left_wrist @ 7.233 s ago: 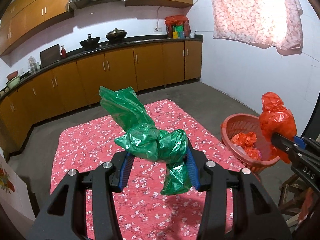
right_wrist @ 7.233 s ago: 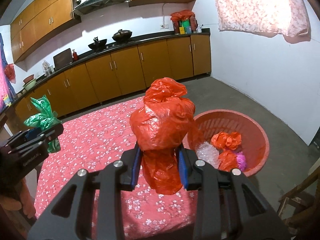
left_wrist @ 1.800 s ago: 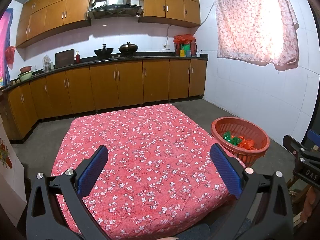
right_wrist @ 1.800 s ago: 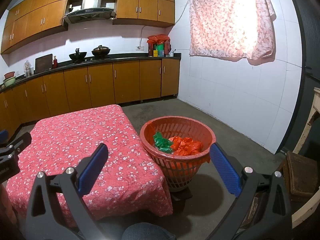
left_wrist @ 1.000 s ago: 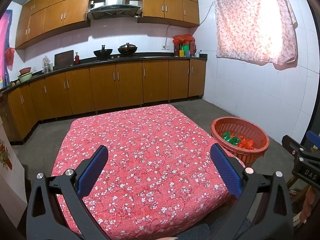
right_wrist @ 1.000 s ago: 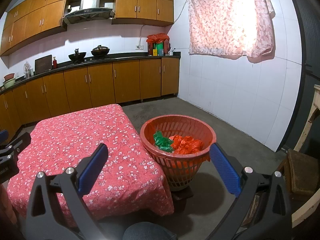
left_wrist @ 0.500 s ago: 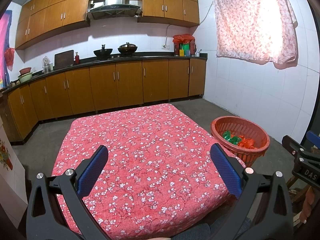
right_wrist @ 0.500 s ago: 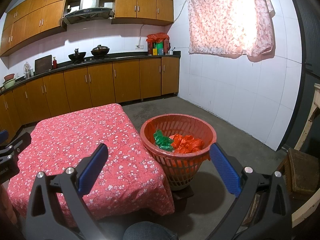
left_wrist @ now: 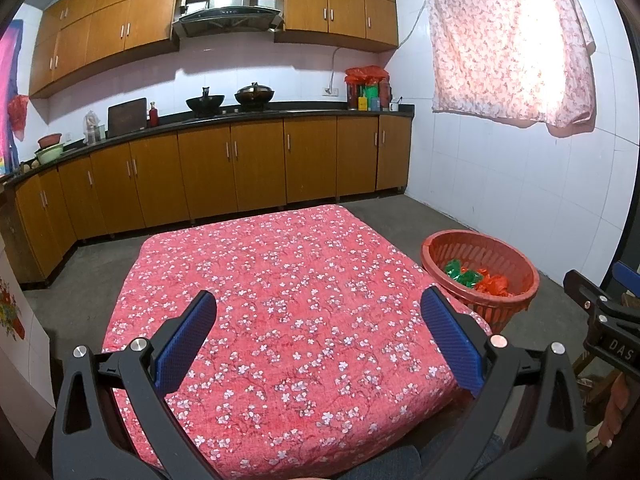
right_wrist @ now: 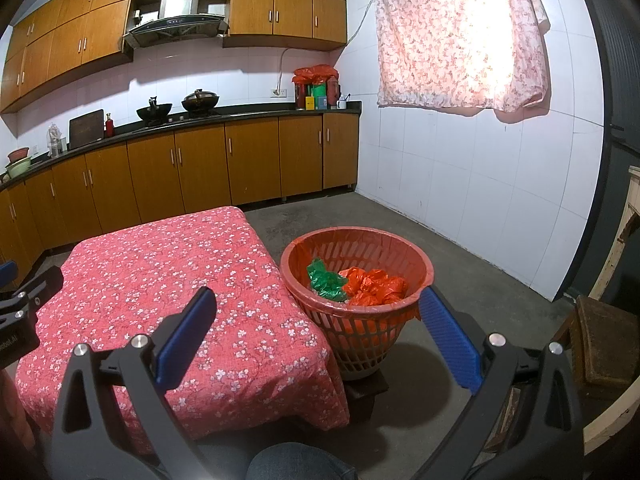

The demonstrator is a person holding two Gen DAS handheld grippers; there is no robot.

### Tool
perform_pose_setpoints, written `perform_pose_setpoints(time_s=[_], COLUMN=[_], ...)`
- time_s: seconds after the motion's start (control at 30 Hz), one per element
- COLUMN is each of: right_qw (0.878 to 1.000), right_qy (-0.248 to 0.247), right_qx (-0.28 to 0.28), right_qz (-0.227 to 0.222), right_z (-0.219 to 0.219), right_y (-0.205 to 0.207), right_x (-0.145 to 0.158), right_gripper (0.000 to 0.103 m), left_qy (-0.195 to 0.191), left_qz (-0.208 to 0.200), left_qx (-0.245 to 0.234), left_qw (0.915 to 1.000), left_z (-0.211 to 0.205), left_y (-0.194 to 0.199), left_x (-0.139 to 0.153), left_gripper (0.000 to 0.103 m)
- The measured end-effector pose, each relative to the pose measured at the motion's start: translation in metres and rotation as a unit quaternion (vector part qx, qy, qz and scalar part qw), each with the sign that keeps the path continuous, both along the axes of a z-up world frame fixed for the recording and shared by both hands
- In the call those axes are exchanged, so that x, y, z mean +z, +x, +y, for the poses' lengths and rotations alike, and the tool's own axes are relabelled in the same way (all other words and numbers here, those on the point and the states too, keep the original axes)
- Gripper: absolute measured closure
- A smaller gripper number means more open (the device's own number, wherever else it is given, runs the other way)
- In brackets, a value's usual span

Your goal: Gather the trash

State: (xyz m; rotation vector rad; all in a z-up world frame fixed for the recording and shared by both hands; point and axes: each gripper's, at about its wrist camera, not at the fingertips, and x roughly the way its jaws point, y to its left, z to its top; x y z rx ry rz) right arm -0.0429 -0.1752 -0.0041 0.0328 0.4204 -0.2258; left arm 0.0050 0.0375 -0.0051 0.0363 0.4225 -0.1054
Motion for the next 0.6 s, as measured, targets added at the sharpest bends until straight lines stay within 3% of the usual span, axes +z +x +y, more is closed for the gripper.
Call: perform_pose_setpoints(time_s=[0.6], right_qw=[1.000], right_qy=[0.001], right_qx=[-0.001], right_qz=[0.000], right_z=[0.0038], right_y=[-0.0023], right_x=[-0.0024], right_gripper=[0.004], left_qy=[-0.003], left_qz=[0.002], left_qx=[0.003], left_qw=[1.0000], left_z=[0.0031], left_y=[0.0013], left_x=[-0.0030], left_gripper=[0.002])
